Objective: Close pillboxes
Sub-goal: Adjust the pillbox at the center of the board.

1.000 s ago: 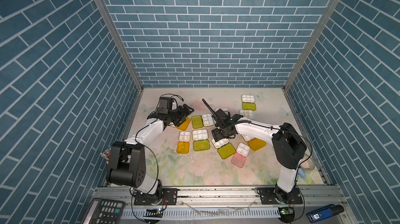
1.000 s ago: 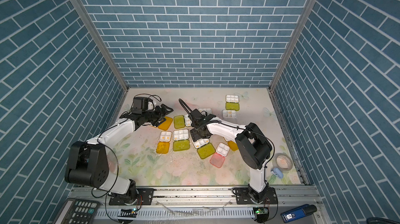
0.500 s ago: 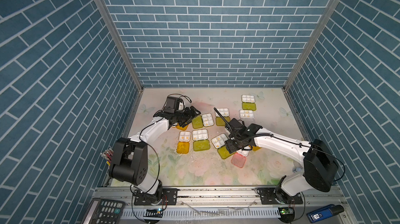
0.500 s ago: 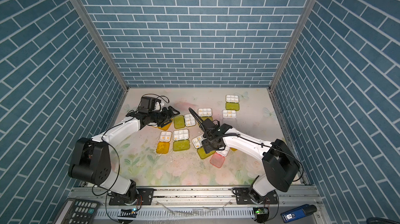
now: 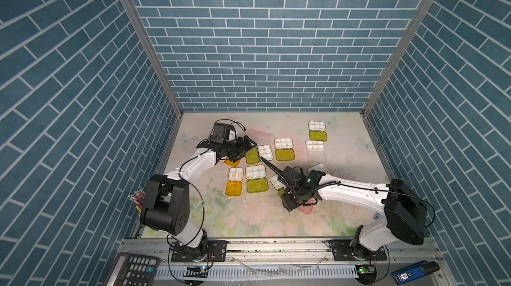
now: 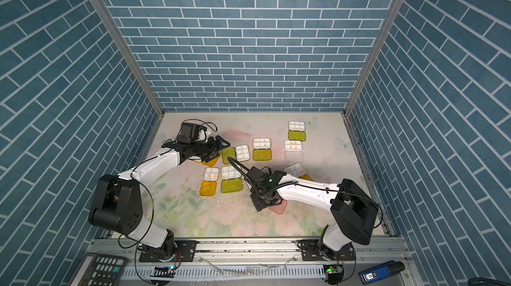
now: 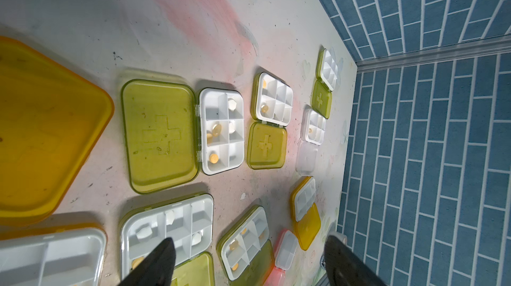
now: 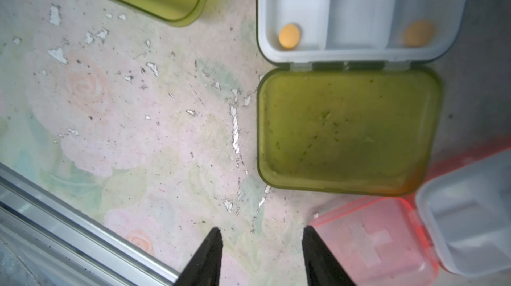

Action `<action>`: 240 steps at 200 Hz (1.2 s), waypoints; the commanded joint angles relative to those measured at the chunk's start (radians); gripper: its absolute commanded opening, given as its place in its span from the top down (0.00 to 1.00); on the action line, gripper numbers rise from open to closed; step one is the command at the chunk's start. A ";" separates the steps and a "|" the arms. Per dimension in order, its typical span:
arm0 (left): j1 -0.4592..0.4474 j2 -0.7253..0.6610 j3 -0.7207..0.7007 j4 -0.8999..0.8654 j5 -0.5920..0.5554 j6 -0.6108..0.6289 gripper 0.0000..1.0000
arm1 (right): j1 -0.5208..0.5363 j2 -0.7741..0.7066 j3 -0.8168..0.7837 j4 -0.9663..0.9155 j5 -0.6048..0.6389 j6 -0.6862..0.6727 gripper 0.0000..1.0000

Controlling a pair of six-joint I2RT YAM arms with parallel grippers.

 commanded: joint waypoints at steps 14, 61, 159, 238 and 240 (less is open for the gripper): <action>0.010 0.002 0.021 -0.026 -0.009 0.021 0.14 | 0.015 0.017 -0.037 0.025 -0.020 0.069 0.50; 0.012 0.000 0.018 -0.026 -0.009 0.019 0.14 | 0.015 0.067 -0.047 0.069 -0.021 0.075 0.45; 0.012 0.003 0.017 -0.020 -0.001 0.014 0.14 | -0.034 0.116 -0.017 0.082 0.056 0.055 0.34; 0.009 0.012 0.018 -0.016 0.012 0.012 0.14 | -0.141 0.130 0.017 0.095 0.074 -0.030 0.32; 0.009 0.013 0.018 -0.015 0.013 0.013 0.14 | -0.145 0.131 0.017 0.096 0.075 -0.033 0.32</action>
